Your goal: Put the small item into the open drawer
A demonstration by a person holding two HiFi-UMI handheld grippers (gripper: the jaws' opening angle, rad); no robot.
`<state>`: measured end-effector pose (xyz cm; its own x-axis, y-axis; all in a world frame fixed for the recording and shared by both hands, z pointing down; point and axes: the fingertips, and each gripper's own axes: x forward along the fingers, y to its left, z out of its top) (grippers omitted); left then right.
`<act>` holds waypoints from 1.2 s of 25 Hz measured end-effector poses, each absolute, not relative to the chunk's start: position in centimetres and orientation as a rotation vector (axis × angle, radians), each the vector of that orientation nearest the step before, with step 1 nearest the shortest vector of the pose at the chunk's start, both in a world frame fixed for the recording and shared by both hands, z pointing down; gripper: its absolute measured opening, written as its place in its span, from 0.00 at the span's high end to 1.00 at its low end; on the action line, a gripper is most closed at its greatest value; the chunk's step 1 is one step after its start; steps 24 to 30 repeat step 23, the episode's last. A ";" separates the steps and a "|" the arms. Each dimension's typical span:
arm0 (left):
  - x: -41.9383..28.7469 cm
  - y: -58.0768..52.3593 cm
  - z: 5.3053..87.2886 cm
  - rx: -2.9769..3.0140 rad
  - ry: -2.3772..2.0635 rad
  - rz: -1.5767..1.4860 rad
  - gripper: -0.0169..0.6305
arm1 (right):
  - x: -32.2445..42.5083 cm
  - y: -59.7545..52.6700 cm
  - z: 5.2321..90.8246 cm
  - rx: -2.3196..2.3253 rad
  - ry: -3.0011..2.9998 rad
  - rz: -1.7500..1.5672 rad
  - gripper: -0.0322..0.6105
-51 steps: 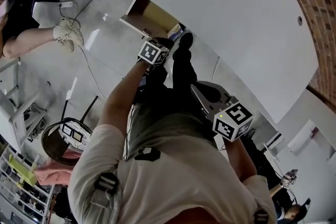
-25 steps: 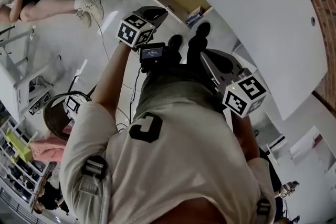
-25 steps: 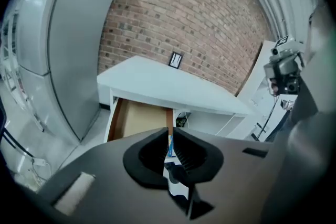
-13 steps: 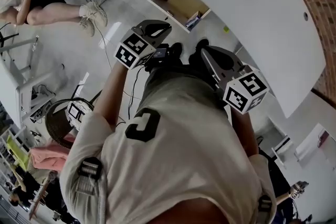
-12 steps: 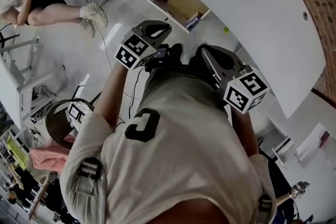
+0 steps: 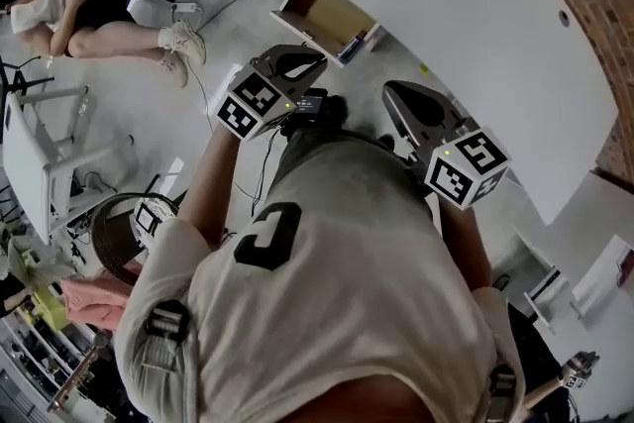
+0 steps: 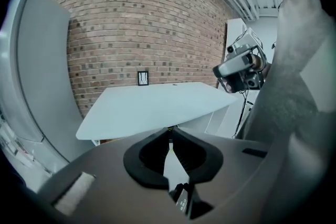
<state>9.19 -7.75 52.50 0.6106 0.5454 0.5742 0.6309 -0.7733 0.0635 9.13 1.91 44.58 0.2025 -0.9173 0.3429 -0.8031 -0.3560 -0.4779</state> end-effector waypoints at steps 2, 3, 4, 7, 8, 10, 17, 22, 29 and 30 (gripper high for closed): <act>9.0 -5.6 52.0 -2.683 -0.997 -0.873 0.94 | 8.9 4.1 44.4 -2.279 1.644 -0.858 0.94; 9.0 -4.5 51.8 -2.680 -0.998 -0.869 0.94 | 8.8 5.1 44.3 -2.280 1.636 -0.851 0.94; 8.8 -3.4 51.7 -2.676 -1.000 -0.867 0.94 | 8.8 6.2 44.2 -2.282 1.630 -0.844 0.94; 8.4 -0.3 51.6 -2.659 -1.000 -0.866 0.94 | 8.6 9.2 44.0 -2.290 1.629 -0.825 0.94; 8.2 0.5 51.6 -2.652 -0.996 -0.870 0.94 | 8.5 10.0 44.0 -2.288 1.633 -0.822 0.94; 7.7 2.0 51.9 -2.639 -0.986 -0.883 0.94 | 8.3 11.3 44.1 -2.274 1.639 -0.825 0.94; 6.1 3.5 52.6 -2.620 -0.903 -0.935 0.94 | 7.7 11.9 44.9 -2.187 1.725 -0.862 0.94; 3.2 3.2 52.9 -2.653 -0.900 -0.995 0.94 | 4.7 10.5 45.7 -2.133 1.773 -0.979 0.94; 2.3 3.3 52.9 -2.661 -0.913 -1.013 0.94 | 3.8 10.4 45.8 -2.125 1.776 -1.012 0.94; 2.3 3.3 52.9 -2.661 -0.913 -1.013 0.94 | 3.8 10.4 45.8 -2.125 1.776 -1.012 0.94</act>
